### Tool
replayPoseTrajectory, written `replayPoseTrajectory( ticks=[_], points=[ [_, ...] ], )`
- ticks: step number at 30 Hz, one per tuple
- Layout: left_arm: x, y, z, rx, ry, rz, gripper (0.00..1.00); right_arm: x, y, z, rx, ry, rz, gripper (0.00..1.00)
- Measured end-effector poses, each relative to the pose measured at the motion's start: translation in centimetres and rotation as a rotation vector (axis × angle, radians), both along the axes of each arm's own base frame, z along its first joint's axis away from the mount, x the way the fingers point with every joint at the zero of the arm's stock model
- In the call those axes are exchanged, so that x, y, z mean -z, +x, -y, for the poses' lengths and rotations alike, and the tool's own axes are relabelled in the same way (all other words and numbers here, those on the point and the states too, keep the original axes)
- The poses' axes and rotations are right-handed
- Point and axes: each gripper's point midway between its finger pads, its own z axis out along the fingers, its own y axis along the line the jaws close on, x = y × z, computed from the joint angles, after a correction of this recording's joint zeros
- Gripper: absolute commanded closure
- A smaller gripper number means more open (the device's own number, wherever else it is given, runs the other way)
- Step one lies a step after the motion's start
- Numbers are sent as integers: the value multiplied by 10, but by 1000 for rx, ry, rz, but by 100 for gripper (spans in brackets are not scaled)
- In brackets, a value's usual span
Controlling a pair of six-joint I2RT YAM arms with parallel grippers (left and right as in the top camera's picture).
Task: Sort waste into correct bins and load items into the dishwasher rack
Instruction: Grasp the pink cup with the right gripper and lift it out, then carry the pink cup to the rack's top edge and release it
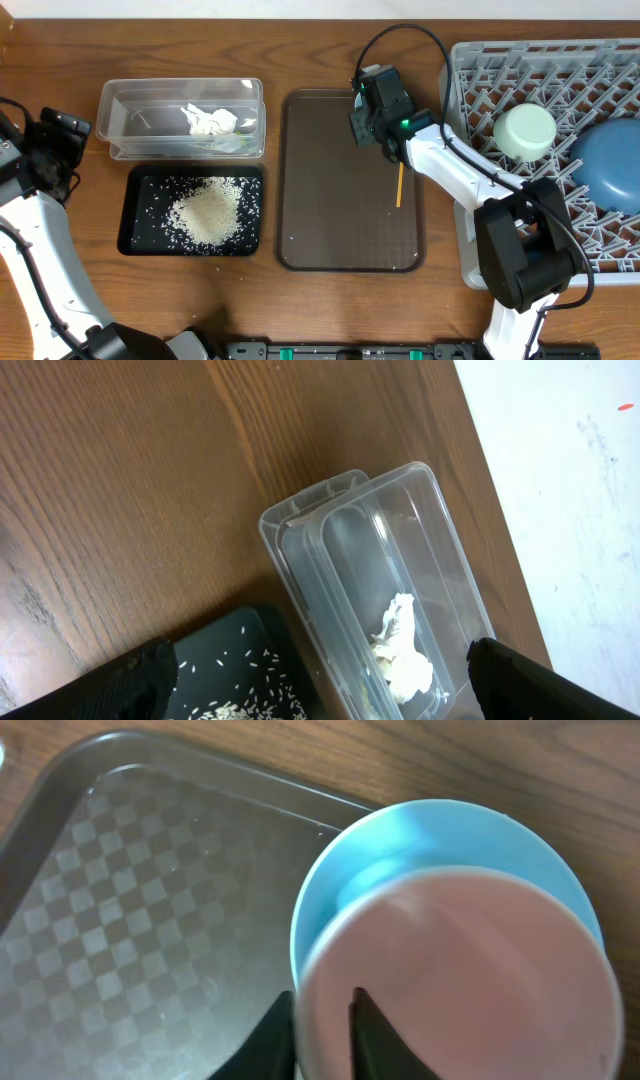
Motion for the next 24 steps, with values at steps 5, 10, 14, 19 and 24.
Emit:
replayPoseTrajectory(
  ticks=[5,10,14,19,24],
  points=[
    [0,0,0,0,0,0,5,0,1,2,15,-6,3,99],
    [0,0,0,0,0,0,5,-2,0,2,29,9,-3,99],
    [0,0,0,0,0,0,5,-19,-2,3,54,43,0,99],
    [0,0,0,0,0,0,5,-95,2,22,110,138,111,99],
    [0,0,0,0,0,0,5,-193,-3,87,220,225,268,99]
  ],
)
